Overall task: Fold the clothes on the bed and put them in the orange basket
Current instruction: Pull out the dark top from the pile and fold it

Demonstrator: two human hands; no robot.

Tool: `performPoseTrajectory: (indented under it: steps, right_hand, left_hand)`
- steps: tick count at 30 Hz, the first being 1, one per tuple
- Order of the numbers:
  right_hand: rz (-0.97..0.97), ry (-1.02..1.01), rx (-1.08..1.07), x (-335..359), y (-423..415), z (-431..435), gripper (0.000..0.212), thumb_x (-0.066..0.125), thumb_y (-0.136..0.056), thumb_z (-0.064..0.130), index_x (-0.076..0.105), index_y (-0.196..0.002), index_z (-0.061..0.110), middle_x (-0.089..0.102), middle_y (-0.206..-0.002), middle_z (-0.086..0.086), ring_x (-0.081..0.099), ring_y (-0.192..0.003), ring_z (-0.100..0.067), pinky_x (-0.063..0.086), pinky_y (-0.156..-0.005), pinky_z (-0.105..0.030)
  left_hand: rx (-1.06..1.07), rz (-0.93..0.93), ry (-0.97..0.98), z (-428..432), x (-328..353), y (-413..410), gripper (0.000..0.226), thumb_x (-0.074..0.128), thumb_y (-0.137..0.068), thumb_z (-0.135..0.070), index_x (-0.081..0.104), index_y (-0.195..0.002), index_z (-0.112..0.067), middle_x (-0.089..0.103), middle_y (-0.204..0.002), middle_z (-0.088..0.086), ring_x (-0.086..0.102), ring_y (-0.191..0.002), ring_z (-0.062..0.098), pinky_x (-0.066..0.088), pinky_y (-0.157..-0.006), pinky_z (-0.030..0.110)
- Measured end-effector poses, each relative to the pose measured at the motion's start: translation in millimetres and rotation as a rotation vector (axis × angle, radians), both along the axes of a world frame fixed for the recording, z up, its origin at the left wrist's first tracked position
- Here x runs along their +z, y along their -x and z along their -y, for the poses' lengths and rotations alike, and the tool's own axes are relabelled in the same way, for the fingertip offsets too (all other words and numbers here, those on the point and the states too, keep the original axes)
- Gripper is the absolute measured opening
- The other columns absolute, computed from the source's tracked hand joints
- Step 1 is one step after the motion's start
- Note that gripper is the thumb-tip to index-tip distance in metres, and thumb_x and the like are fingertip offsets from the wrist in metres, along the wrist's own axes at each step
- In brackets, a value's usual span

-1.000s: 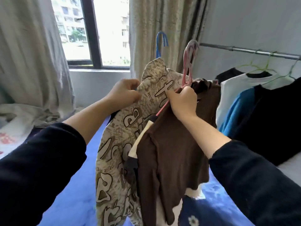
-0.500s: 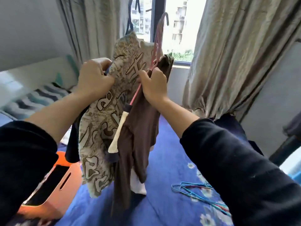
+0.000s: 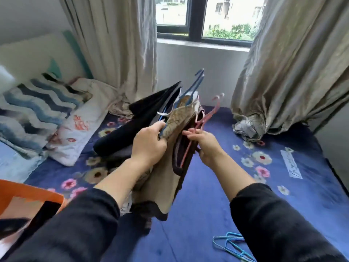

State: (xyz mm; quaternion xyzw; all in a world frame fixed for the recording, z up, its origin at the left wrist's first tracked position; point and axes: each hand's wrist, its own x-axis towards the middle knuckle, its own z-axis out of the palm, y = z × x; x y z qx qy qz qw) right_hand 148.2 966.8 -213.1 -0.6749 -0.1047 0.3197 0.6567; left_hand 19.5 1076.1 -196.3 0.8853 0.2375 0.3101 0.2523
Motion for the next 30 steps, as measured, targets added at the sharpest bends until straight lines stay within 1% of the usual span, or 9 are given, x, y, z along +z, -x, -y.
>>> performPoseTrajectory:
  steps: [2, 5, 10, 13, 16, 19, 23, 26, 30]
  right_hand:
    - [-0.057, 0.163, -0.071, -63, -22, 27, 0.026, 0.053, -0.087, -0.010, 0.058, -0.105, 0.008, 0.065, -0.100, -0.007, 0.054, -0.077, -0.017, 0.035, -0.055, -0.025]
    - [0.034, 0.450, -0.230, -146, -41, 78, 0.026, 0.061, -0.080, -0.010, 0.059, -0.106, -0.008, 0.062, -0.099, -0.020, 0.048, -0.077, -0.019, 0.034, -0.058, -0.026]
    - [-0.114, 0.514, -0.238, -221, -44, 126, 0.018, 0.057, -0.087, -0.008, 0.065, -0.096, 0.005, 0.061, -0.090, -0.011, 0.053, -0.078, -0.018, 0.043, -0.056, -0.020]
    - [-0.198, 0.541, -0.243, -251, -43, 133, 0.020, 0.050, -0.090, -0.009, 0.060, -0.096, 0.006, 0.054, -0.069, -0.007, 0.048, -0.060, -0.015, 0.040, -0.050, -0.021]
    - [-0.248, 0.635, -0.205, -287, -34, 138, 0.021, 0.049, -0.091, -0.008, 0.059, -0.088, 0.010, 0.050, -0.066, -0.007, 0.046, -0.053, -0.014, 0.039, -0.051, -0.020]
    - [-0.236, 0.702, -0.167, -317, -22, 135, 0.018, 0.052, -0.087, -0.004, 0.067, -0.092, 0.004, 0.054, -0.071, -0.007, 0.050, -0.069, -0.021, 0.043, -0.068, -0.032]
    - [-0.361, 0.620, -0.163, -338, -2, 118, 0.021, 0.045, -0.090, -0.006, 0.058, -0.104, -0.013, 0.044, -0.070, -0.007, 0.039, -0.061, -0.016, 0.032, -0.057, -0.027]
    - [-0.456, 0.574, -0.193, -347, 3, 108, 0.018, 0.045, -0.091, -0.002, 0.052, -0.084, 0.013, 0.042, -0.068, -0.001, 0.039, -0.061, -0.012, 0.035, -0.062, -0.028]
    - [-0.599, 0.460, -0.291, -356, -5, 105, 0.020, 0.049, -0.092, 0.005, 0.048, -0.078, 0.019, 0.049, -0.080, 0.002, 0.043, -0.072, -0.008, 0.033, -0.067, -0.028]
  left_hand:
    - [-0.032, -0.067, 0.109, 5, -60, -19, 0.023, 0.061, -0.082, -0.012, 0.067, -0.102, -0.021, 0.070, -0.081, 0.007, 0.063, -0.079, 0.033, 0.038, -0.060, 0.034]
    - [-0.065, -0.201, 0.232, 24, -146, -42, 0.029, 0.056, -0.079, -0.013, 0.064, -0.106, -0.021, 0.071, -0.092, 0.009, 0.061, -0.089, 0.036, 0.043, -0.071, 0.039]
    - [-0.369, -0.486, 0.401, 83, -254, -74, 0.036, 0.053, -0.081, -0.018, 0.060, -0.116, -0.022, 0.067, -0.111, 0.008, 0.058, -0.106, 0.032, 0.046, -0.083, 0.038]
    - [-0.547, -0.871, 0.265, 106, -300, -66, 0.068, 0.054, -0.083, -0.029, 0.032, -0.148, -0.025, 0.028, -0.156, 0.002, 0.023, -0.143, 0.025, 0.031, -0.110, 0.052]
    - [-0.564, -1.133, 0.210, 106, -333, -43, 0.076, 0.056, -0.087, -0.027, 0.017, -0.153, -0.023, 0.011, -0.161, -0.002, 0.009, -0.147, 0.027, 0.024, -0.114, 0.053]
    - [-0.579, -1.158, 0.149, 102, -350, -28, 0.074, 0.052, -0.089, -0.031, 0.016, -0.153, -0.027, 0.013, -0.160, -0.002, 0.017, -0.142, 0.029, 0.031, -0.111, 0.046]
    - [-0.598, -1.089, 0.021, 109, -361, -27, 0.073, 0.052, -0.091, -0.034, 0.015, -0.153, -0.027, 0.005, -0.161, -0.004, 0.027, -0.133, 0.027, 0.039, -0.099, 0.041]
    - [-0.641, -1.084, -0.036, 118, -372, -28, 0.076, 0.053, -0.090, -0.029, 0.011, -0.153, -0.025, 0.001, -0.162, -0.007, 0.028, -0.130, 0.028, 0.039, -0.097, 0.040]
    - [-0.634, -1.091, -0.091, 120, -381, -27, 0.071, 0.051, -0.090, -0.026, 0.015, -0.151, -0.021, 0.034, -0.147, -0.002, 0.033, -0.124, 0.029, 0.038, -0.094, 0.039]
